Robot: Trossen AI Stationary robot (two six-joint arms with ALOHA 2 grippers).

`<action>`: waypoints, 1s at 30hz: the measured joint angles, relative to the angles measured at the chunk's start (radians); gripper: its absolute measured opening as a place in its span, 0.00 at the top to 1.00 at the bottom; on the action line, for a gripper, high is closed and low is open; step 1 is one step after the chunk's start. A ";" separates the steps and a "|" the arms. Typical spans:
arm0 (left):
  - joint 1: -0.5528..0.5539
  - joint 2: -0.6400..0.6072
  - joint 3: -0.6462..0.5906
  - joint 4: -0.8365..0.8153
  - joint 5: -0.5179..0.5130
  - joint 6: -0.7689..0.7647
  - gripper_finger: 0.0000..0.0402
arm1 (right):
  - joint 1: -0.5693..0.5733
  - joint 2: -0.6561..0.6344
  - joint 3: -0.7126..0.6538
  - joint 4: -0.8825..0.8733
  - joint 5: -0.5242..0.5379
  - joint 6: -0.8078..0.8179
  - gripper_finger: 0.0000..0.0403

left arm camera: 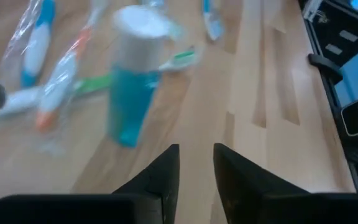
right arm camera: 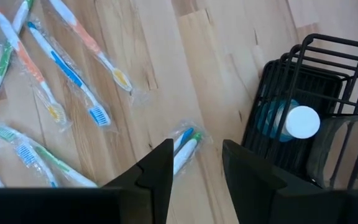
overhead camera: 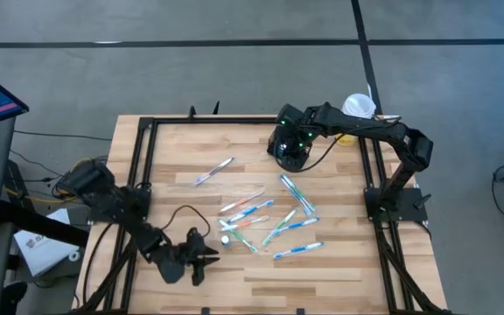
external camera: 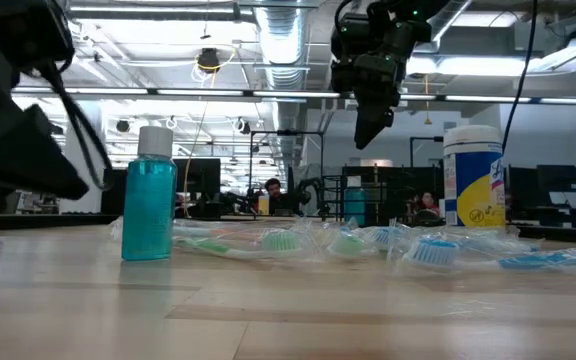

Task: Pick & Place toothbrushing station
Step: Put the mouthwash bottle into the mesh organizer

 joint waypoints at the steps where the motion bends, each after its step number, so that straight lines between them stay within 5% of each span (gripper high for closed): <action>1: 0.001 0.017 0.016 0.000 -0.006 0.021 0.79 | 0.000 0.000 0.000 0.001 0.000 0.000 0.68; 15: 0.018 0.055 0.040 -0.034 -0.011 0.047 0.85 | 0.006 0.000 0.000 -0.004 0.000 0.008 0.68; 30: 0.029 0.055 0.040 -0.049 -0.019 0.055 0.61 | 0.006 0.000 0.000 -0.004 0.000 0.008 0.68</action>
